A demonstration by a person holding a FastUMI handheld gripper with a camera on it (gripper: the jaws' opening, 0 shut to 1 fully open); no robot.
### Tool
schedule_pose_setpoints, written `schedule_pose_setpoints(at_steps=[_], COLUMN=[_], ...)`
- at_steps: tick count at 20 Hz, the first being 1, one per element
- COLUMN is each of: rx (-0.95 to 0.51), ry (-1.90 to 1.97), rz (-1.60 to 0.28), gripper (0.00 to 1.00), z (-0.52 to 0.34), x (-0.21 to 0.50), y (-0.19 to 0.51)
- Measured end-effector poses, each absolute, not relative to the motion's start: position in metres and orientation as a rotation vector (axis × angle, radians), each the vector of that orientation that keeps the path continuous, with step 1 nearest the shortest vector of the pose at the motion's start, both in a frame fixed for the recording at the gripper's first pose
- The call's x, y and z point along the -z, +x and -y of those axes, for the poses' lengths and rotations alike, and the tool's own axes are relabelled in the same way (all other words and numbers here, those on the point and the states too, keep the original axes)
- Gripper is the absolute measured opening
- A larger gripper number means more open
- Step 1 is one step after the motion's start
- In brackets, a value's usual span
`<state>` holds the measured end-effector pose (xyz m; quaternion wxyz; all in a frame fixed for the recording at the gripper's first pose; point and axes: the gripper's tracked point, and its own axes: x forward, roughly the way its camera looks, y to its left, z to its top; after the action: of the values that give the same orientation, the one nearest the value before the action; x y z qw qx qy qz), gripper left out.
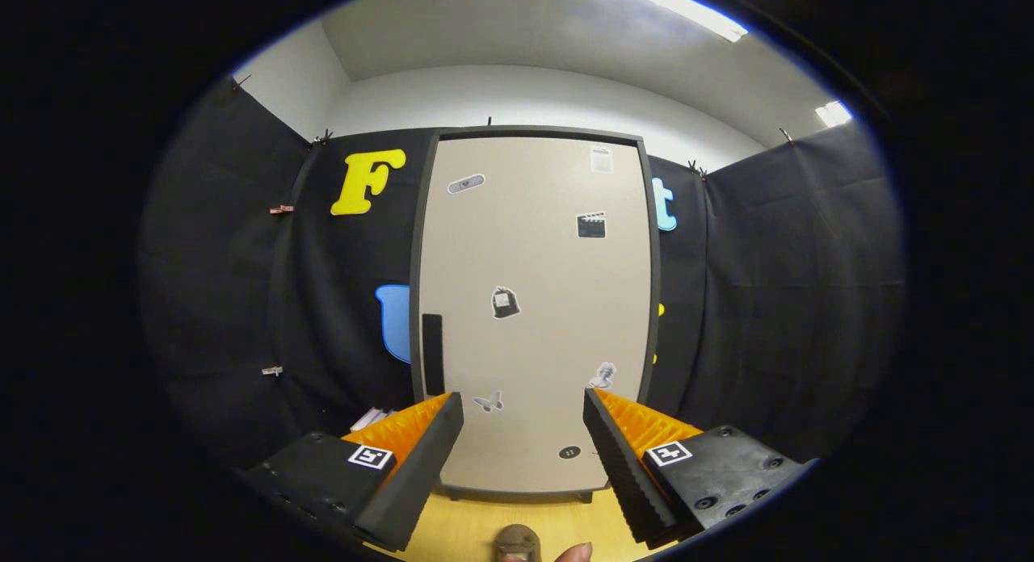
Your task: Open the shoe cabinet door, grab the shoes and put them into the shoe cabinet, then close the shoe cabinet door.
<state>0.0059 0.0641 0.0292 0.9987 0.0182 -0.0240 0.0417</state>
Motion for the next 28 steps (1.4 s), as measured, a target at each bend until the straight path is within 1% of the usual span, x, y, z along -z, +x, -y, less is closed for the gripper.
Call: schedule_pose_setpoints(at_steps=[7,12,16,20,21,24,25,27,28], rx=[-0.150,-0.180,-0.155,-0.089,-0.079,-0.050,-0.039,-0.042,-0.004], ry=[0.048,0.014,0.026,0.020,0.018,0.024,0.026,0.038,0.041], rz=[0.073,0.050,0.019,0.008,0.003,-0.028,-0.036,-0.081,-0.053], gripper=[0.97,0.98,0.98,0.96,0.89,0.76,0.65,0.58,0.58], z=[-0.139,-0.190,-0.211,-0.203,-0.201,-0.197,-0.195,-0.196,-0.188], x=[-0.044,-0.027,-0.009,0.003,0.007,0.019,0.024,0.037,0.034], y=[0.051,0.102,0.147,0.183,0.191,0.211,0.216,0.222,0.220])
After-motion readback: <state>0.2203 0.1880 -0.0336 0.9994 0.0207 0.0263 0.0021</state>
